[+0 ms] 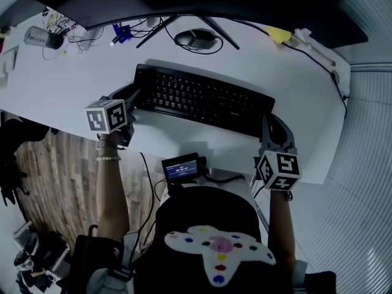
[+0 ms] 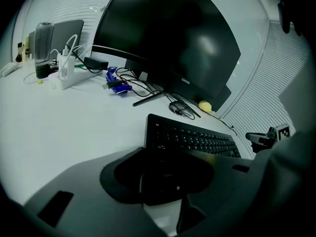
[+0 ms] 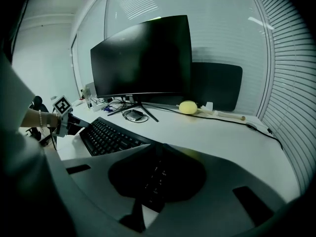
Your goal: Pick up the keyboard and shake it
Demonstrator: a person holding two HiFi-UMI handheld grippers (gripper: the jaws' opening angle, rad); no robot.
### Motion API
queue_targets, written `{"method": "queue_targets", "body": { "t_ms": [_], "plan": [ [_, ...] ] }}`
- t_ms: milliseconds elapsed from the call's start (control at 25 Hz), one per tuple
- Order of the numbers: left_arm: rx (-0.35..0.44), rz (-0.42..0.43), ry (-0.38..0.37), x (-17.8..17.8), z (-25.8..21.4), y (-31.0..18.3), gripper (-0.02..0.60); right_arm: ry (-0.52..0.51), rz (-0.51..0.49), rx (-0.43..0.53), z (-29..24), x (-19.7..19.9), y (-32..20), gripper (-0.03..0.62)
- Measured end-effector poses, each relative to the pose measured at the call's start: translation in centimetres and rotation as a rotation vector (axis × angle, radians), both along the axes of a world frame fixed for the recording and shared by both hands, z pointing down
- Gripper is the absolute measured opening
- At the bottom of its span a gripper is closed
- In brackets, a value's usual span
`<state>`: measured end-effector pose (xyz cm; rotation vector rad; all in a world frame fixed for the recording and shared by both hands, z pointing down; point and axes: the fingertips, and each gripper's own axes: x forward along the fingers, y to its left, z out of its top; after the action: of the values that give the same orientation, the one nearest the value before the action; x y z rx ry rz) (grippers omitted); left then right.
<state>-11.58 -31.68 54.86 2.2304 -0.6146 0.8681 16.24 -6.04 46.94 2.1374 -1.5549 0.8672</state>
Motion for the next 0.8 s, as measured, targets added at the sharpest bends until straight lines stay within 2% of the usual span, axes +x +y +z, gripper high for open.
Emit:
{"method": "queue_targets", "body": {
  "t_ms": [360,400,480,800],
  "plan": [
    [0.032,-0.007,-0.013,-0.3,-1.3,0.0,0.178,-0.059,0.087,-0.007,2.2,1.9,1.2,0.046],
    [0.04,-0.008,-0.014,-0.3,-1.7,0.1,0.176,-0.072,0.088,-0.009,2.5,2.1,1.3,0.062],
    [0.06,-0.011,-0.018,-0.3,-2.5,0.0,0.176,-0.093,0.074,-0.017,3.2,2.1,1.4,0.137],
    [0.134,-0.014,-0.05,-0.4,-5.7,0.1,0.176,-0.196,0.046,-0.052,5.9,0.9,1.2,0.232]
  ]
}}
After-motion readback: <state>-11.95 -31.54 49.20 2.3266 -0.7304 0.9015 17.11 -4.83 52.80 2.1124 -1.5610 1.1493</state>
